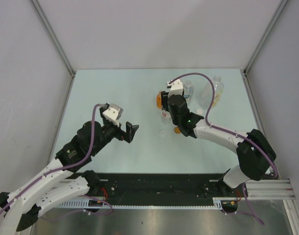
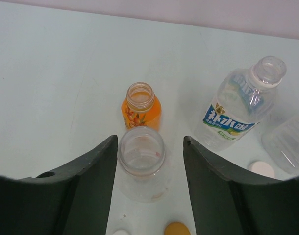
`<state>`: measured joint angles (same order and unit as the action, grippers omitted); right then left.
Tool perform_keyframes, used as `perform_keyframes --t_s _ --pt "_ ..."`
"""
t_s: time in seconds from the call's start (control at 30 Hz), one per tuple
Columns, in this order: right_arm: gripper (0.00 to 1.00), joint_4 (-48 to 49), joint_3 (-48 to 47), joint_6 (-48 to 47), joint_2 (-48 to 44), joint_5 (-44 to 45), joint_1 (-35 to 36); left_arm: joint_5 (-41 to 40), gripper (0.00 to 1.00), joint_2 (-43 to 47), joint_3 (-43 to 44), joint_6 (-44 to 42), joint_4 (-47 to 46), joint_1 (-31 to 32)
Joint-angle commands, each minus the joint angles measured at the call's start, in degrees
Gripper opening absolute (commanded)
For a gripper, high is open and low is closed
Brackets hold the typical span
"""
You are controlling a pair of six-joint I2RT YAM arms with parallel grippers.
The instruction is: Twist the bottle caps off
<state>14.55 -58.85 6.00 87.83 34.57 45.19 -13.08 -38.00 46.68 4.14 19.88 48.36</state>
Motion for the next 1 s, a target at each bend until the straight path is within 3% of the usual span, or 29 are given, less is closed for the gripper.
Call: perform_keyframes --t_s 0.0,0.7,0.97 --pt "0.61 0.7 0.1 0.9 -1.0 0.9 0.2 0.9 1.00 -0.1 0.1 0.3 -2.0 0.1" --pt "0.70 -1.6 0.1 -0.2 -5.7 2.0 2.6 1.3 1.00 -0.5 0.8 1.0 -1.9 0.1" --pt "0.71 -8.2 0.1 -0.7 -14.7 4.3 6.7 0.1 1.00 -1.6 2.0 1.3 -0.7 0.1"
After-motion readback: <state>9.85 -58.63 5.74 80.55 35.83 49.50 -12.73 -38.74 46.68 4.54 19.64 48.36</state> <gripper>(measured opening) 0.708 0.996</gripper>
